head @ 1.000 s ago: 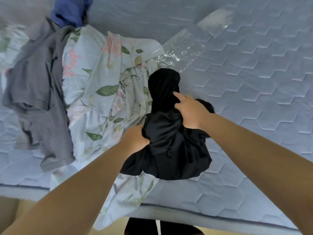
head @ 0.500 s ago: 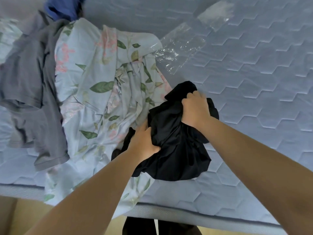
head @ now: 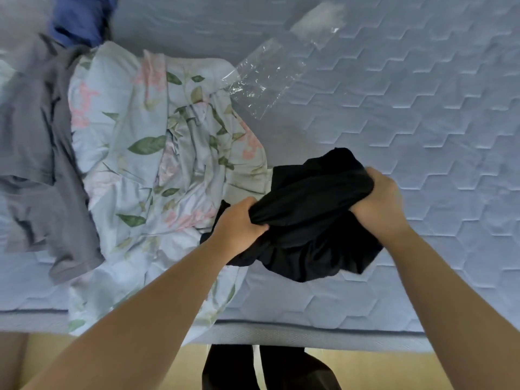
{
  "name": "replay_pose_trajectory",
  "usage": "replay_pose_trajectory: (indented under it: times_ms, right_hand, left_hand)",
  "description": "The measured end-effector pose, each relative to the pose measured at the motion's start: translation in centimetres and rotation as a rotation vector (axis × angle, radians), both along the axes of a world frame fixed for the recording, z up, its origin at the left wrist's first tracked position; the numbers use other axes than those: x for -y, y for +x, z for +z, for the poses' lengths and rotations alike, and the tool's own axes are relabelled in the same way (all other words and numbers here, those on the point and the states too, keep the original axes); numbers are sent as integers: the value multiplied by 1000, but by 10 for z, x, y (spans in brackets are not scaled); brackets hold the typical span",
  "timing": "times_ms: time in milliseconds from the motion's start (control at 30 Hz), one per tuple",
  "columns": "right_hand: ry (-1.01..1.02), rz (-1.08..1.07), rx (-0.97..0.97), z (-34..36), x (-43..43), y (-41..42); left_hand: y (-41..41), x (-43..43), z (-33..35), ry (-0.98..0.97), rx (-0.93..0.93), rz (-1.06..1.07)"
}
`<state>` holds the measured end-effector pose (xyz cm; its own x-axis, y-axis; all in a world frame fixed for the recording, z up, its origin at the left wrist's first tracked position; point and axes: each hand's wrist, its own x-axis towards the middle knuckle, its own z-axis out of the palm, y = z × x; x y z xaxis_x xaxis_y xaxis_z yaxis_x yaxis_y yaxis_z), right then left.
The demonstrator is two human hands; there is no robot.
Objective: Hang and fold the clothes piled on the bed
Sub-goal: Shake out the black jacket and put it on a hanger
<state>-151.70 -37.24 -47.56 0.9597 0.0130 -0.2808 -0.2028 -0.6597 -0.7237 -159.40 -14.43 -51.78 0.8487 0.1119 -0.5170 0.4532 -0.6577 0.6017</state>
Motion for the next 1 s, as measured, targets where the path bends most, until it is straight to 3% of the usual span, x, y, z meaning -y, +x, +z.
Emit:
replay_pose_trajectory:
  times_ms: [67,133,200,333,467,567,733,900,1000]
  right_hand:
    - [-211,250,171,-10,-8,-14]
    - [-502,672,27,-29,-13,-29]
    - [-687,901,-93,-43,-11,-40]
    - [-693,810,-175,-54,-3,-35]
    - [-654,851,-368,-84,-14,-49]
    - [-748,887,-433,-108,-19,-67]
    - [-799,813,-330,-140,-17,-63]
    - [-556,633,-45,-152,-2,-59]
    - [-489,512,-13,-147,5,-54]
  left_hand:
    - [-11,-6,-9,133,44,-31]
    - [-23,-8,-15,281,107,-162]
    - [-32,-5,-20,379,135,-382]
    - [-33,9,-35,522,12,-678]
    - [-24,32,-57,537,-78,-680]
    - [-29,37,-77,604,-85,-723]
    - [-25,37,-92,662,0,-685]
    - [-19,33,-109,571,91,-631]
    - [-23,33,-105,503,206,-578]
